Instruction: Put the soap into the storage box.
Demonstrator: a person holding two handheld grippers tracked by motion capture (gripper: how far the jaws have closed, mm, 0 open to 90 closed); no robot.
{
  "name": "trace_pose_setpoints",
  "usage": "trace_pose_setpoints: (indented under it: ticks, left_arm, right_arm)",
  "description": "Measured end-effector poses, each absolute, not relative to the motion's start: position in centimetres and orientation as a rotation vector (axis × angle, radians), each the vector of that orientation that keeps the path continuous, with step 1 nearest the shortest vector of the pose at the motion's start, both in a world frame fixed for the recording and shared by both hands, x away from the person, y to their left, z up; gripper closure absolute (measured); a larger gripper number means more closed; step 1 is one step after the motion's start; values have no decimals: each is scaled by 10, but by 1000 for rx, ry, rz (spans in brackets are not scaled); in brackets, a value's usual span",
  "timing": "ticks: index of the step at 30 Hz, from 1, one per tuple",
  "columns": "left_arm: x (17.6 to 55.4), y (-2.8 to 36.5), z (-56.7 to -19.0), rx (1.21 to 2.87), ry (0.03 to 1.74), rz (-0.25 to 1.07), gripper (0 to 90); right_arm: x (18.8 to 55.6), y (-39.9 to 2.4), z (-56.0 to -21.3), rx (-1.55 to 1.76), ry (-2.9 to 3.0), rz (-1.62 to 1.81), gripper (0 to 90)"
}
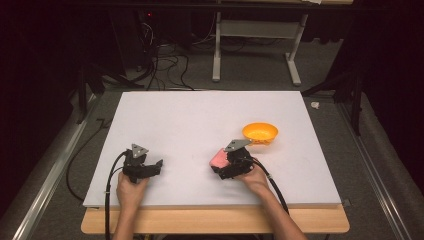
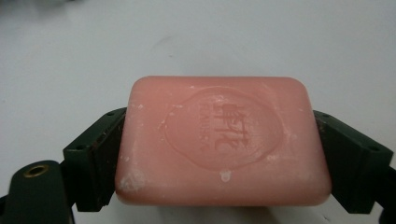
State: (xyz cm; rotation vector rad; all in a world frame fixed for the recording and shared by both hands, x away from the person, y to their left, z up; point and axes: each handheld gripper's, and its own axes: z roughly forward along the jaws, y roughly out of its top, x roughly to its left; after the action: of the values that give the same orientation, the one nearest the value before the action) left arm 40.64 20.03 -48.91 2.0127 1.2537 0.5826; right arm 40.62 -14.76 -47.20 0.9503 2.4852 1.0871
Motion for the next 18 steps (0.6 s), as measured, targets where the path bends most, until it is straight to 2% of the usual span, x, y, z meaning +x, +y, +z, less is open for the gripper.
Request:
trace_pose_setpoints:
  ticks: [18]
  left_arm:
    - [406, 200, -489, 2013, 1253, 584, 216]
  right_arm:
    - [385, -179, -457, 1035, 2422, 1132, 135]
